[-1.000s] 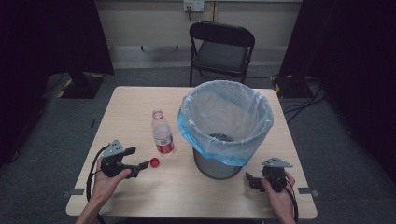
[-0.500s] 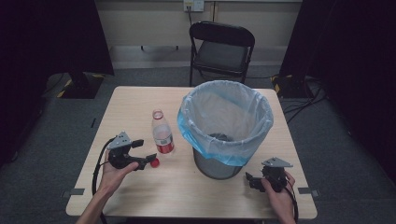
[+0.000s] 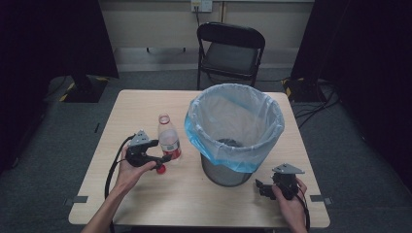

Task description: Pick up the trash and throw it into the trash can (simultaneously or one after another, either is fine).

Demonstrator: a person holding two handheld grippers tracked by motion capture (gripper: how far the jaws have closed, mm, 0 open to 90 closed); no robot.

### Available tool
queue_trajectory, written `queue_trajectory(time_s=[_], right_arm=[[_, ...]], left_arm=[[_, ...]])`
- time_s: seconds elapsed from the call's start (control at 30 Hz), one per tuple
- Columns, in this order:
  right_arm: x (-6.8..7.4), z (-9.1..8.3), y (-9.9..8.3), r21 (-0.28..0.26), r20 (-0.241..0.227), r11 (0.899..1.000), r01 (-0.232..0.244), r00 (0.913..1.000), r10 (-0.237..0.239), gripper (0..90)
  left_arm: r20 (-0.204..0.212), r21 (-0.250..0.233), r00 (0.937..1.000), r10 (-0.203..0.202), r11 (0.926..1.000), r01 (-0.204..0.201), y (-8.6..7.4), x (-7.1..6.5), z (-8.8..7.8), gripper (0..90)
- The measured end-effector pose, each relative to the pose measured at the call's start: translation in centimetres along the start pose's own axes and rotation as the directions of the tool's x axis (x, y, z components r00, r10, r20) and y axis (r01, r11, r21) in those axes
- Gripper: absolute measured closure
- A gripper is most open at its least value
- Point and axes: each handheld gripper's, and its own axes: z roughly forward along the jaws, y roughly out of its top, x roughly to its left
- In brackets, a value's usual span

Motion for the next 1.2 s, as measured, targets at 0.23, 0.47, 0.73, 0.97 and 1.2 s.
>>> queue_trajectory(time_s=[0.23, 0.47, 0.73, 0.97, 1.2], right_arm=[[0.0, 0.0, 0.0, 0.0, 0.0, 1.0, 0.0, 1.0, 0.0, 10.2], [0.0, 0.0, 0.0, 0.0, -0.001, 1.0, 0.001, 1.0, -0.001, 10.1], [0.0, 0.0, 0.0, 0.0, -0.002, 1.0, 0.003, 1.0, -0.003, 10.1], [0.0, 0.0, 0.0, 0.0, -0.003, 1.0, 0.004, 1.0, -0.004, 10.0], [0.0, 0.0, 0.0, 0.0, -0.003, 1.0, 0.003, 1.0, -0.003, 10.0]], left_arm=[[0.009, -0.038, 0.9998, -0.015, 0.9991, 0.016, 0.3, 0.2, 1.3, 15.6], [0.012, -0.042, 0.9976, -0.068, 0.9967, 0.069, -0.1, 0.4, 2.9, 15.6], [-0.003, -0.054, 0.998, -0.063, 0.9965, 0.063, -0.1, 0.5, 3.3, 16.0], [-0.007, -0.046, 0.9997, -0.024, 0.9987, 0.023, -0.2, 0.4, 3.7, 26.3], [-0.014, -0.034, 0.9999, 0.004, 0.9994, -0.005, -0.2, 0.6, 3.4, 29.2]])
